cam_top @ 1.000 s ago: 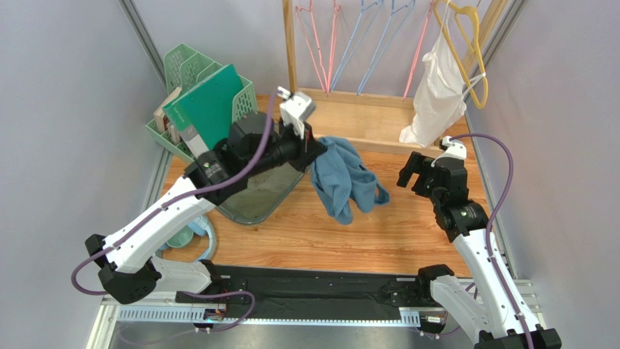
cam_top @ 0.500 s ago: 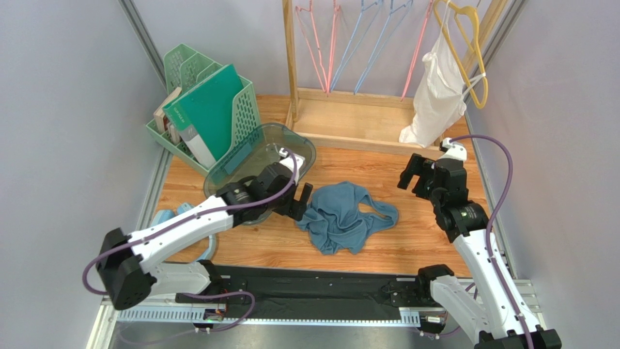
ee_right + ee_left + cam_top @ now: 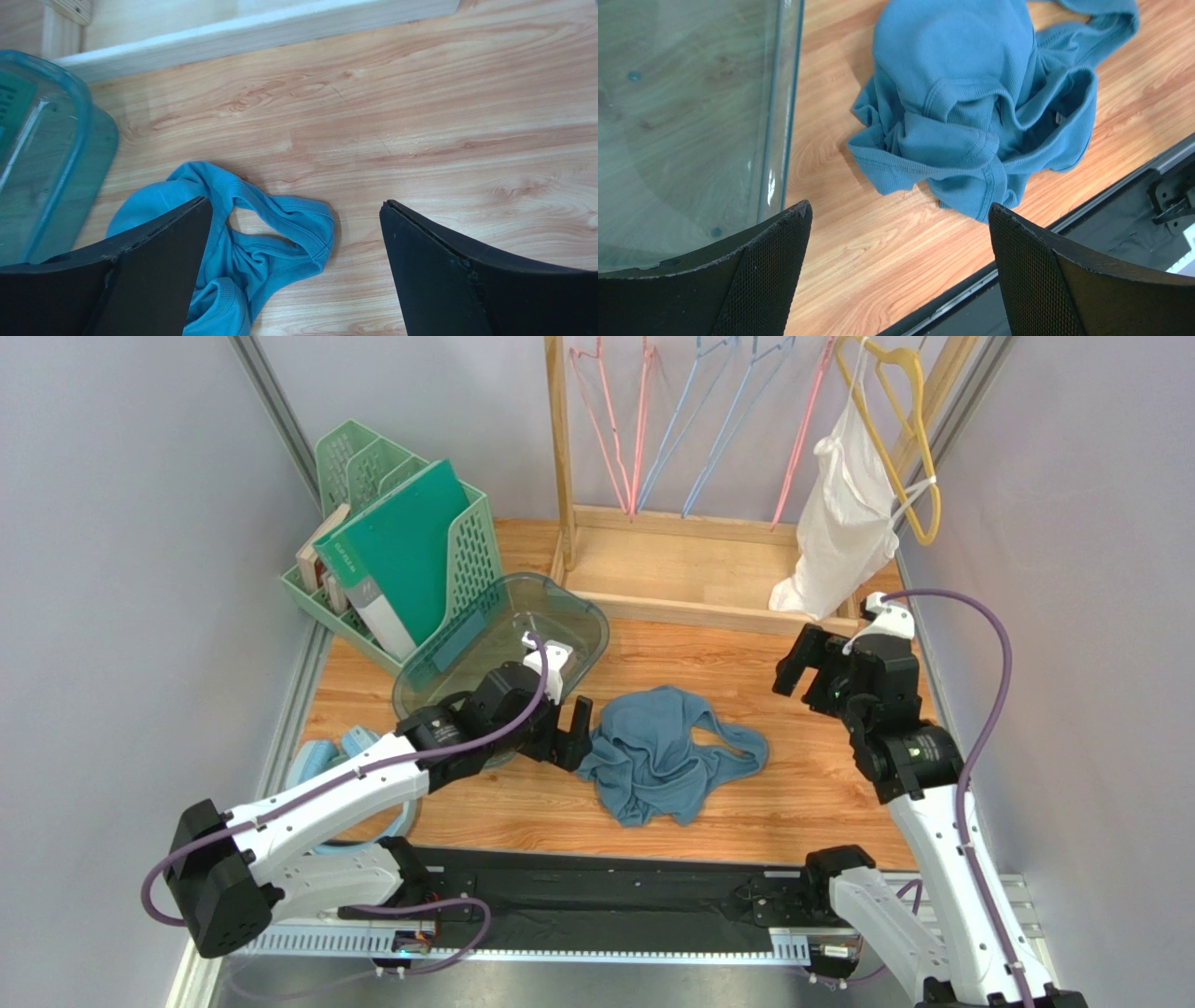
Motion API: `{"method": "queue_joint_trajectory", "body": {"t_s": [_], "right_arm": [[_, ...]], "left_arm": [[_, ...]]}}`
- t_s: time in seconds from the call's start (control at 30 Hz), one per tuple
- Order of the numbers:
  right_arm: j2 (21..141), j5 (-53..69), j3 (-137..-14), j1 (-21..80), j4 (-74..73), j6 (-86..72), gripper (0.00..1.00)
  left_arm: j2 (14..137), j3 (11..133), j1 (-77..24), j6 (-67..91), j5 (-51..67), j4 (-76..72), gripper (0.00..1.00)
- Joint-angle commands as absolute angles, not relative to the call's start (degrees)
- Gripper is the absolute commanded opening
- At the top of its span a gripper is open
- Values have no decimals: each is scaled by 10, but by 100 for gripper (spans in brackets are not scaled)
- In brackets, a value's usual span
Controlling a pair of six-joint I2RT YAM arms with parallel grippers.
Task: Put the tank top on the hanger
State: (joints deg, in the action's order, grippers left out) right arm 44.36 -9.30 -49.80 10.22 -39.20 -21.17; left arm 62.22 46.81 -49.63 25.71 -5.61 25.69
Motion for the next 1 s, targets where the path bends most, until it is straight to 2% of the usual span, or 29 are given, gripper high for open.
{"method": "queue_joint_trajectory", "body": {"t_s": [0.0, 0.2, 0.57, 0.97], "right_arm": [[433, -90, -595, 104, -432, -193, 97], [503, -88, -720, 105, -476, -171, 96], [720, -98, -1066, 104, -526, -162, 95], [951, -127, -1291, 105, -534, -150, 94]], "left_arm": [[603, 482, -469, 264, -21, 208, 99], [557, 481, -427, 254, -17, 232, 99], [494, 465, -422, 257, -34, 272, 99], [458, 446, -422, 258, -34, 287, 99]]}}
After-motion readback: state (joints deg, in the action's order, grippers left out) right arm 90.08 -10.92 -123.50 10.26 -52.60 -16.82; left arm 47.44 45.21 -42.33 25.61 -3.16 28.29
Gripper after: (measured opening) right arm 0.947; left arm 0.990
